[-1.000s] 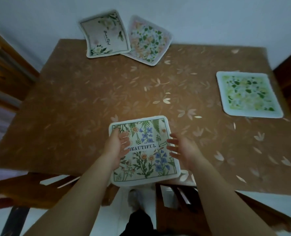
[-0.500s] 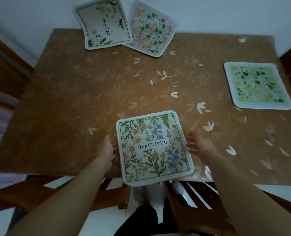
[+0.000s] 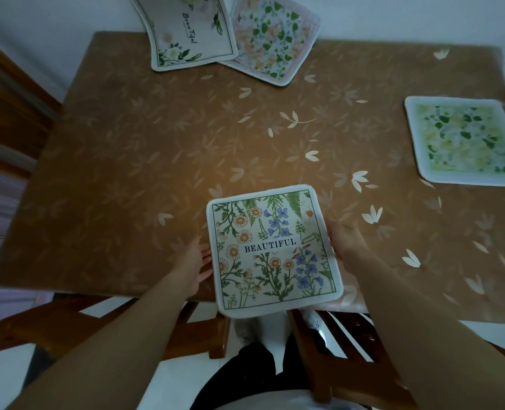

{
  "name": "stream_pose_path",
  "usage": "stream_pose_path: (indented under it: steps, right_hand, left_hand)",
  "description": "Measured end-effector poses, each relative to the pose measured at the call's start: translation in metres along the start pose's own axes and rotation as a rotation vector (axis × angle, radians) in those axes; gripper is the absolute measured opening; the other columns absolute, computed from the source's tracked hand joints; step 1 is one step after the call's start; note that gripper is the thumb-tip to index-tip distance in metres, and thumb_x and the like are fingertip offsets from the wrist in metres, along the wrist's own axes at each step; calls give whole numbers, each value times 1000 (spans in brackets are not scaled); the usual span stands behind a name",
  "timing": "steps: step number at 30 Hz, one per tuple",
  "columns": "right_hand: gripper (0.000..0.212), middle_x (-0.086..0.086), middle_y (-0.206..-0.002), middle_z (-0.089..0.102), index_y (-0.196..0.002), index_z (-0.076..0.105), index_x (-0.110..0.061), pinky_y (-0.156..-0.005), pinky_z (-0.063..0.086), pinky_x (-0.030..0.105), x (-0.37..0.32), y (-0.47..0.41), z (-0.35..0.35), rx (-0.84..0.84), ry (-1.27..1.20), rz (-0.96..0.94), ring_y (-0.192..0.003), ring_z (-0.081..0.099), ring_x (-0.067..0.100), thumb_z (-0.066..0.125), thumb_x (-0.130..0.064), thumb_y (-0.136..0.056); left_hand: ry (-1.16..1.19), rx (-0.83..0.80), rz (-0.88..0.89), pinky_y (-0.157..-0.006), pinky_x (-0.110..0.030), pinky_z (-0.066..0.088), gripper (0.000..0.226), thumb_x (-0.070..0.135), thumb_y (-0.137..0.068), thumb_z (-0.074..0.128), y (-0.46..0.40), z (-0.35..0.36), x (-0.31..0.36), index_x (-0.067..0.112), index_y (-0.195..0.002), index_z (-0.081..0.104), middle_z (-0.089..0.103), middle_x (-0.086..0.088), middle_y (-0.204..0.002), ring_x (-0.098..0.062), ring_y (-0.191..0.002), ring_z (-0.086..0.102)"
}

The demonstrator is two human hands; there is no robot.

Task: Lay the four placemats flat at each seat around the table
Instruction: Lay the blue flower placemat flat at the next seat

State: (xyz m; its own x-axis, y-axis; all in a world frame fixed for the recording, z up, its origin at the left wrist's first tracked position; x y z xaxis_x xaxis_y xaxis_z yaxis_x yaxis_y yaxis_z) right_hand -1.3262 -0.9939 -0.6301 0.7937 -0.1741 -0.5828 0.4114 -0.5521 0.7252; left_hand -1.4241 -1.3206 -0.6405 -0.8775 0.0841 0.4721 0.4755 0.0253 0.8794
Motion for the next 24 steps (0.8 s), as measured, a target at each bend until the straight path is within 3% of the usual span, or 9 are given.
stream_pose_path:
  steps: [3, 6, 11, 16, 20, 24]
  right_hand:
    - [34, 8, -79, 63, -85, 67, -10, -65, 50, 34, 3, -4, -5, -12, -7, 17, -66, 60, 20, 51, -36, -100]
    - [35, 5, -68, 65, -77, 68, -13, -49, 50, 26, 1, -7, -13, -48, -7, 15, -50, 61, 13, 59, -37, -99]
    - [18, 8, -75, 70, -86, 72, -7, -58, 52, 29, -4, -13, -26, -113, -3, 2, -59, 63, 17, 64, -16, -98]
    - [10, 9, -80, 71, -92, 72, -5, -70, 55, 34, -9, -9, -30, -201, 0, -14, -68, 62, 19, 67, -13, -97]
    - [10, 8, -73, 69, -98, 72, -3, -68, 59, 33, -11, -11, -30, -210, 34, -11, -61, 61, 17, 72, -11, -94]
    - [9, 4, -66, 73, -98, 70, -2, -50, 57, 25, -13, -15, -29, -164, 96, -33, -49, 68, 11, 74, -7, -92]
  left_hand:
    - [-4, 5, -5, -81, -41, 51, 38, 37, -105, 48, -3, -4, 1, 5, -122, 59, 65, -10, -119, -23, -110, 60]
    - [6, 33, 0, -71, -38, 54, 19, 22, -101, 59, -5, -8, 3, 8, -113, 62, 68, -11, -114, -24, -105, 65]
    - [-44, 24, 33, -67, -34, 57, 12, 12, -96, 67, -7, -10, 9, 7, -106, 67, 74, -12, -106, -23, -96, 70]
    - [-85, 2, 53, -68, -35, 61, 12, 9, -91, 72, -6, -9, 19, 7, -102, 68, 76, -13, -105, -26, -99, 71]
    - [-136, 7, 48, -62, -35, 62, 12, 7, -90, 73, -7, -8, 24, 5, -101, 67, 74, -15, -105, -26, -95, 71]
    - [-185, 17, 33, -53, -30, 60, 13, 6, -90, 73, -14, -8, 27, 5, -102, 68, 74, -15, -104, -24, -91, 71]
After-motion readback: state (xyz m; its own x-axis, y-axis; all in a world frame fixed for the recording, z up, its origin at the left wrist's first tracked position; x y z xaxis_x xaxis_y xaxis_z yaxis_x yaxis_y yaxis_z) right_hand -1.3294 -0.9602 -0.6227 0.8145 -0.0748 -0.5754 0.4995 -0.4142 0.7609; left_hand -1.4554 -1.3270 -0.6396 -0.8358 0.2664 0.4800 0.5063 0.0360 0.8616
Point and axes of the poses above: each hand's wrist, its own y-axis away from the middle knuckle, its own z-axis out of the palm, x = y × z, the point moved 2 cm from there along -y, towards the middle knuckle
